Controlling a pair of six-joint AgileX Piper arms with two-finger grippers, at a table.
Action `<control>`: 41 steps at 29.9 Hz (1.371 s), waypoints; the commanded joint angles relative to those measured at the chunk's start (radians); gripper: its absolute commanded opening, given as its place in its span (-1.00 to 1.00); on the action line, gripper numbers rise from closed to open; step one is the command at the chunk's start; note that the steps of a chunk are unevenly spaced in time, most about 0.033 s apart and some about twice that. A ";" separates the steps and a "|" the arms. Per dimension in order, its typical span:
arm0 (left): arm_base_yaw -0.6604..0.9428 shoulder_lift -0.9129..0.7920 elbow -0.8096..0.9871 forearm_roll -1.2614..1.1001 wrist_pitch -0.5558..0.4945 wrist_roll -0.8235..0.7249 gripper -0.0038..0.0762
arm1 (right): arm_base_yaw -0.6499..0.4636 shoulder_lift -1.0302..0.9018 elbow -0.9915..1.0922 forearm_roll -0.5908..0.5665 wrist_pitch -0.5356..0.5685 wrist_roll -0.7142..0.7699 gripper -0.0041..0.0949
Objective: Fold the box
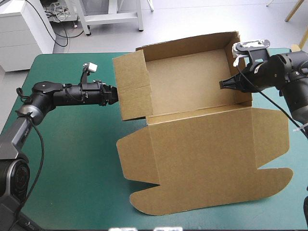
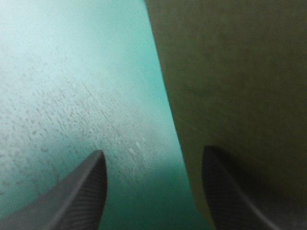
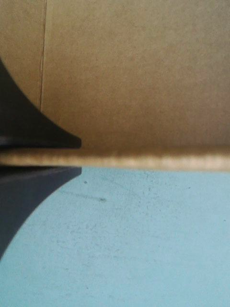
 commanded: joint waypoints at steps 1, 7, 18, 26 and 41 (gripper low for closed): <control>-0.007 -0.049 -0.023 -0.123 0.094 0.012 0.12 | -0.002 -0.022 -0.033 0.008 -0.062 0.005 -0.96; -0.028 -0.058 -0.023 -0.127 0.094 0.012 0.12 | -0.002 0.007 -0.033 0.032 -0.062 0.005 -0.96; -0.045 -0.058 -0.023 -0.227 0.086 -0.020 -0.10 | -0.002 0.015 -0.033 0.051 -0.043 -0.006 -0.96; -0.045 -0.065 -0.023 -0.230 0.094 -0.022 -0.15 | -0.002 0.017 -0.033 0.048 -0.046 -0.006 -0.96; -0.055 -0.123 -0.023 -0.231 0.086 -0.025 -0.15 | 0.025 0.017 -0.033 0.000 -0.089 0.013 -0.95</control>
